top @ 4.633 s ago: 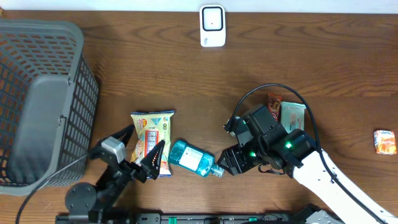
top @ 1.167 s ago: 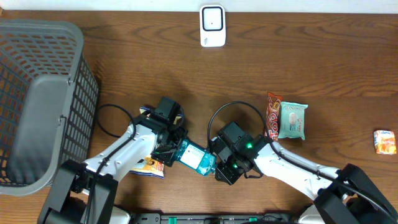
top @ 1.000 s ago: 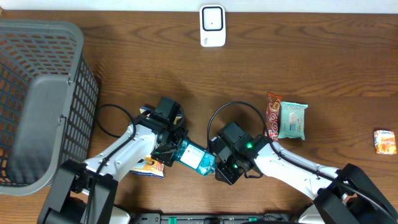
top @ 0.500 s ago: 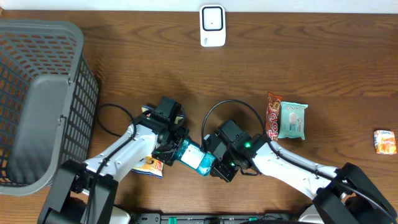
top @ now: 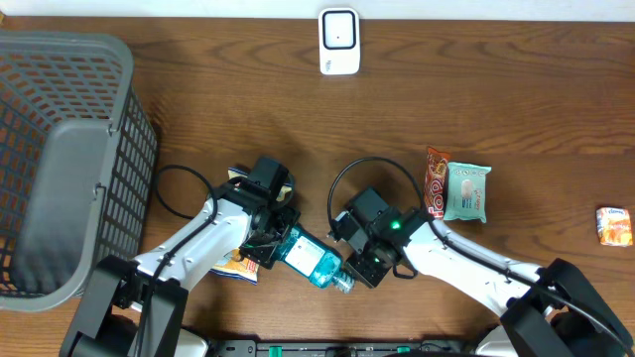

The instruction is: Scan the item barcode

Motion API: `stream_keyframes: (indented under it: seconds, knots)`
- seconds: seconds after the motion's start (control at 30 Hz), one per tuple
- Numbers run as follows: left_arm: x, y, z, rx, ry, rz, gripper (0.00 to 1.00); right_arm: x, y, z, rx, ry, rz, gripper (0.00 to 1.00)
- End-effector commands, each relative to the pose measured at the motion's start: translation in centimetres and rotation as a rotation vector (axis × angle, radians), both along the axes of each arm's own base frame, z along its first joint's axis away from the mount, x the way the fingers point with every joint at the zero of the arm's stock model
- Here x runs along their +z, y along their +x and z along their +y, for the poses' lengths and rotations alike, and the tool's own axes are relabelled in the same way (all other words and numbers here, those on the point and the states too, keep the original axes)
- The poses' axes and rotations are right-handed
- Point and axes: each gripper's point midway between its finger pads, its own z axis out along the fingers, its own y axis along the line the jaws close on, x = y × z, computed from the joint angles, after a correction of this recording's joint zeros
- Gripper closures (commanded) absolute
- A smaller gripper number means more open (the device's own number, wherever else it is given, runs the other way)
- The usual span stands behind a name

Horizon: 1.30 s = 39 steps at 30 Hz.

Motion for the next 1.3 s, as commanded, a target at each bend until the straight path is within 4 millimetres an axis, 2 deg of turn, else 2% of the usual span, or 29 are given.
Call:
stream_keyframes:
  seconds: [0.0, 0.13, 0.3, 0.33, 0.4, 0.43, 0.6, 0.73, 0.87, 0.9, 1.0, 1.13, 1.17, 1.27]
  knots:
    - [-0.7, -0.5, 0.4, 0.027, 0.018, 0.025, 0.27, -0.4, -0.8, 0.2, 0.044, -0.035, -0.012, 0.53]
    - [-0.7, -0.5, 0.4, 0.027, 0.018, 0.025, 0.27, 0.8, -0.9, 1.0, 0.039, -0.009, 0.007, 0.51]
    - [-0.7, -0.5, 0.4, 0.027, 0.018, 0.025, 0.27, 4.2, 0.0, 2.1, 0.041, 0.031, -0.022, 0.45]
    - [-0.7, -0.5, 0.4, 0.027, 0.018, 0.025, 0.27, 4.7, 0.2, 2.4, 0.042, 0.046, -0.032, 0.4]
    - [-0.7, -0.5, 0.4, 0.027, 0.018, 0.024, 0.27, 5.3, 0.2, 3.0, 0.052, 0.079, -0.044, 0.07]
    - [-0.7, -0.5, 0.4, 0.027, 0.018, 0.025, 0.27, 5.2, 0.2, 3.2, 0.059, 0.087, -0.046, 0.01]
    - [-0.7, -0.5, 0.4, 0.027, 0.018, 0.025, 0.27, 3.2, -0.7, 4.5, 0.122, 0.084, -0.044, 0.01]
    - [-0.7, -0.5, 0.4, 0.027, 0.018, 0.025, 0.27, 2.3, -0.5, 5.8, 0.149, 0.1, -0.063, 0.01]
    - [-0.7, -0.5, 0.4, 0.027, 0.018, 0.025, 0.27, 1.0, -1.2, 6.0, 0.179, 0.071, -0.041, 0.01]
    - [-0.7, -0.5, 0.4, 0.027, 0.018, 0.025, 0.27, 0.4, -1.5, 5.9, 0.186, 0.052, -0.029, 0.02]
    - [-0.7, -0.5, 0.4, 0.027, 0.018, 0.025, 0.27, -0.8, -1.8, 5.4, 0.179, 0.01, -0.006, 0.2]
    - [-0.7, -0.5, 0.4, 0.027, 0.018, 0.025, 0.27, -1.7, -2.1, 5.1, 0.171, -0.013, 0.016, 0.5]
    - [-0.7, -0.5, 0.4, 0.027, 0.018, 0.025, 0.27, -1.7, -2.1, 5.1, 0.165, -0.015, 0.019, 0.61]
    - [-0.7, -0.5, 0.4, 0.027, 0.018, 0.026, 0.27, -1.6, -2.0, 5.1, 0.151, -0.015, 0.021, 0.69]
